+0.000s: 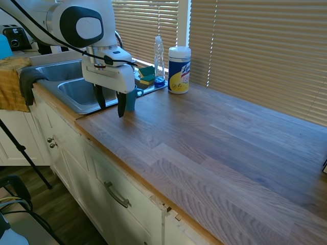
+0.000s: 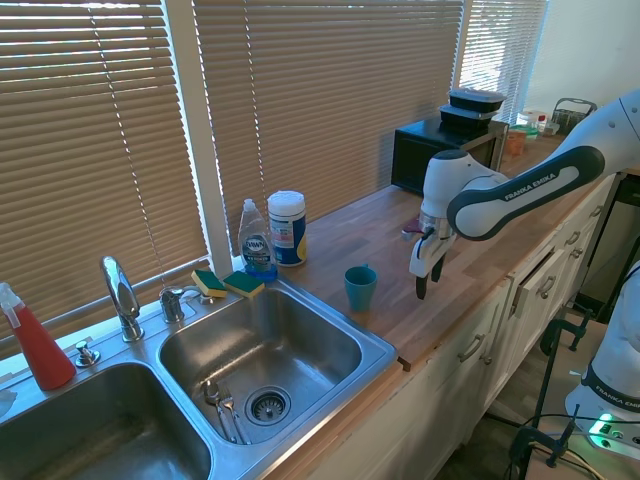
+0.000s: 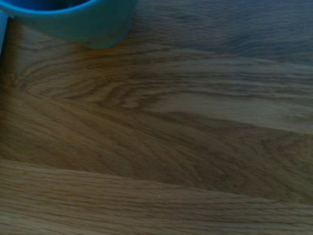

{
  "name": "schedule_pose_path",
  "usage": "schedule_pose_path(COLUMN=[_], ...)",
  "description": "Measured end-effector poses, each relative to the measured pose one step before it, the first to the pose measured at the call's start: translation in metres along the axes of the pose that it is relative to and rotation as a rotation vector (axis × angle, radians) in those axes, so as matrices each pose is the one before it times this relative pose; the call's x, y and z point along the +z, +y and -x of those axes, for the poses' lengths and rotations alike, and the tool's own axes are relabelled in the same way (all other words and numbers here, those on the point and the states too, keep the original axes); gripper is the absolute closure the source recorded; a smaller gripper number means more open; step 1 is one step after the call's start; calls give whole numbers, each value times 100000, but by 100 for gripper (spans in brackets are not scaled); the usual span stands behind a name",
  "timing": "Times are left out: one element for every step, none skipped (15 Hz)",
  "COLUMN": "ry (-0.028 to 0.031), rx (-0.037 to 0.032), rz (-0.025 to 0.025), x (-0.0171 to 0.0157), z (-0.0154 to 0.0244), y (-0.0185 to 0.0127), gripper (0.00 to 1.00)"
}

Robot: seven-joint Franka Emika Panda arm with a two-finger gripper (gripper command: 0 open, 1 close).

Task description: Put the mug in the sink

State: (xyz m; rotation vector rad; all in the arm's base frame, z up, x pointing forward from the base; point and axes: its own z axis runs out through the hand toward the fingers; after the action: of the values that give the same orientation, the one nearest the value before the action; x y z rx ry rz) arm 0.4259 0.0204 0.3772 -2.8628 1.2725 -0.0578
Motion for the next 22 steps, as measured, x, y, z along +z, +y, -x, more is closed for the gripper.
schedule_pose_path(ry=[-26, 2, -102, 164, 897, 1542, 1663, 1732, 1879, 1389, 1065, 992, 1177, 826, 765, 656, 597, 249, 134, -91, -234, -624], rx=[-1, -16, 148, -150, -696, -715, -625, -197, 186, 180, 266, 713, 734, 855, 834, 808, 588, 483, 521, 493, 407, 497], rz=[28, -133, -916, -1306, -1390, -1633, -1713, -1902, -2171, -1774, -1255, -544, -76, -403, -976, -801, -300, 227, 806, 769, 727, 913], x=[18, -33, -210, -431, -692, -1012, -1116, -1169, -1253, -1022, -565, -96, 479, 867, 1060, 1259, 1183, 1070, 1008, 1022, 995, 948], z=[-1, 16, 79, 139, 142, 165, 174, 177, 268, 344, 403, 367, 247, 173, 37, -43, -111, -211, -336, -343, -225, -127], y=[-2, -44, -245, -451, -618, -897, -1037, -1126, -1284, -1203, -1082, -1101, -1051, -986, -960, -910, -800, -712, -639, -560, -398, -317], gripper=[0, 0, 0, 0, 0, 0, 0, 0, 0, 0, 0, 0, 0, 0, 0, 0, 0, 0, 0, 0, 0, 0])
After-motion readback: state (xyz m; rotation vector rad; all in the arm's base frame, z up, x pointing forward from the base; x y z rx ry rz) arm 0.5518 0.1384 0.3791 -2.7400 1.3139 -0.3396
